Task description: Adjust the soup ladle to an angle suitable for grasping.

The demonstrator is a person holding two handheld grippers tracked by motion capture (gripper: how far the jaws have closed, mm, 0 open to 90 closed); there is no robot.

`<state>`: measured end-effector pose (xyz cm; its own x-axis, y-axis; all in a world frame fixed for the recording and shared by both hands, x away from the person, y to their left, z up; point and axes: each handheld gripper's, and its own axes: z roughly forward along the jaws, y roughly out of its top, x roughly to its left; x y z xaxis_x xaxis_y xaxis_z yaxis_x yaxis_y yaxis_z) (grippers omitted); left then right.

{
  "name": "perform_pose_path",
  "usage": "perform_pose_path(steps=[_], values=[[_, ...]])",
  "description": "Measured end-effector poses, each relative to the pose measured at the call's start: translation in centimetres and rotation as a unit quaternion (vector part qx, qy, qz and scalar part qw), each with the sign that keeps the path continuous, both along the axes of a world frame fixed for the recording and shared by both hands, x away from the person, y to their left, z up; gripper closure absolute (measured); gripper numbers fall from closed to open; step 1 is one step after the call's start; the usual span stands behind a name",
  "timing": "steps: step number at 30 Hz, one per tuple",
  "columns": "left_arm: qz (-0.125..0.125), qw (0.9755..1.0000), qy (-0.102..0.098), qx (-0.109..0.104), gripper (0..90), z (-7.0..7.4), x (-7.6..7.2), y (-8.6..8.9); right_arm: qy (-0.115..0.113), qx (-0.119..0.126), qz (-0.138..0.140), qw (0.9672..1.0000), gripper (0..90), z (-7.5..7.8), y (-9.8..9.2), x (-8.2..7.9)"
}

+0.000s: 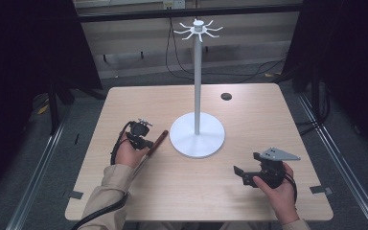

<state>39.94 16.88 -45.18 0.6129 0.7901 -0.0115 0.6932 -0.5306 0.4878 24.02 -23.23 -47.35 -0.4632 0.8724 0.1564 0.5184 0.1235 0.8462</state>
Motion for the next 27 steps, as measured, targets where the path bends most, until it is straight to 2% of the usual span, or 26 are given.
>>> perform_pose_path(steps=[2,3,6,10,12,17,23,27], values=[[0.015,0.9999,-0.006,0.001,90.0,-0.1,0.3,0.4,0.0,0.001,0.0,1.0,5.4,0.0,0.0,0.0],[0.025,0.9997,-0.003,-0.008,90.0,-0.3,0.4,0.4,0.0,0.002,0.001,1.0,5.3,0.0,0.0,0.0],[0.027,0.9996,0.006,0.0,90.0,-1.0,0.8,0.7,0.0,-0.002,0.003,1.0,5.3,-0.1,0.0,0.0],[0.023,0.9995,0.02,-0.001,89.7,-1.8,0.9,0.7,0.004,0.001,0.003,1.0,5.3,-0.1,0.1,0.0],[0.023,0.9995,0.018,-0.006,89.7,-2.1,0.9,0.6,0.004,0.001,0.004,1.0,5.3,-0.2,0.1,0.0],[0.018,0.9996,0.022,-0.005,89.7,-2.1,0.8,0.5,0.004,0.001,0.005,1.0,5.3,-0.2,0.1,0.1],[0.02,0.9994,0.022,-0.015,90.0,-1.9,0.5,0.5,0.003,0.001,0.005,1.0,5.3,-0.2,0.2,0.1],[0.021,0.9995,0.018,-0.016,86.9,-1.6,0.3,0.9,0.003,-0.001,0.006,1.0,5.3,-0.2,0.2,0.0]])
